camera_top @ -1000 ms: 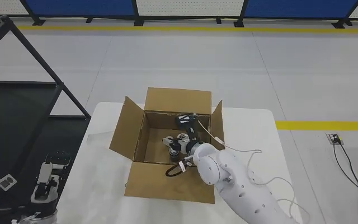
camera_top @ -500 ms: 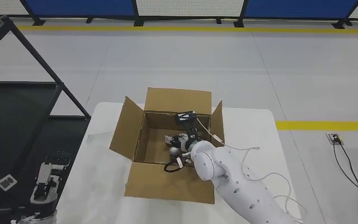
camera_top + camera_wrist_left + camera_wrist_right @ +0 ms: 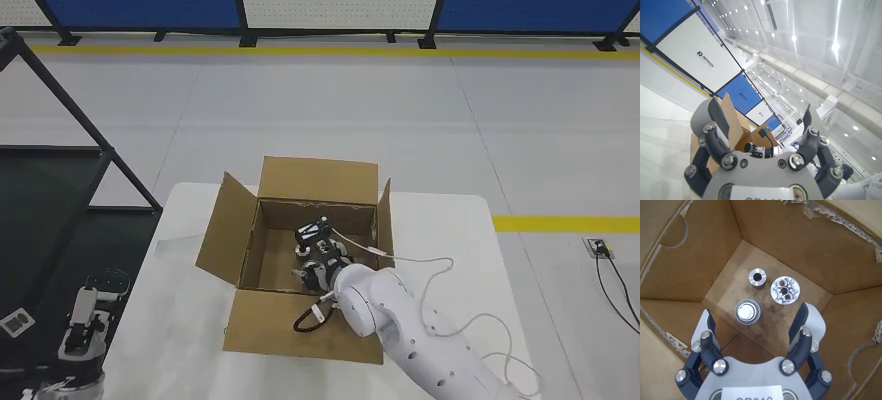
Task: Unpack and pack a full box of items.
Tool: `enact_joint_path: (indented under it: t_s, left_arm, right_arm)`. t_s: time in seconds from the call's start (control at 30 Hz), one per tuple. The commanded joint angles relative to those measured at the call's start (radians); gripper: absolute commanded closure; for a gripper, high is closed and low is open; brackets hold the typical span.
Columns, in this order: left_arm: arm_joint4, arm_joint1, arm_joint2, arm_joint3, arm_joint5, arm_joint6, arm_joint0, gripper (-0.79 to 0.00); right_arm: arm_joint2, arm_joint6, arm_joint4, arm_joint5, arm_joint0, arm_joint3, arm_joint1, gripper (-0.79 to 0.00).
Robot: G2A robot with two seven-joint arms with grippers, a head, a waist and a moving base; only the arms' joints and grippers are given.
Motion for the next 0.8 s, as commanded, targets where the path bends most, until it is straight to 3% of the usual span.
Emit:
enact_joint_path:
  t_s: [0.0, 0.43, 0.6, 0.77]
  left_arm:
    - [0.002, -0.001, 0.000, 0.002, 0.002, 0.001, -0.002, -0.785]
    - [0.005, -0.007, 0.001, 0.011, 0.011, 0.002, -0.011, -0.785]
    - [0.005, -0.008, 0.001, 0.013, 0.016, -0.004, -0.016, -0.785]
    - [0.009, -0.009, 0.008, 0.015, 0.023, -0.016, -0.028, -0.785]
  right_arm:
    - [-0.010, 0.041, 0.000, 0.008, 0.017, 0.012, -0.009, -0.785]
    - [-0.059, 0.090, 0.007, 0.070, 0.104, 0.125, -0.073, -0.785]
    - [-0.041, 0.079, -0.042, 0.096, 0.071, 0.062, -0.071, -0.785]
    - [0.026, 0.065, -0.146, 0.152, -0.026, -0.105, -0.045, -0.785]
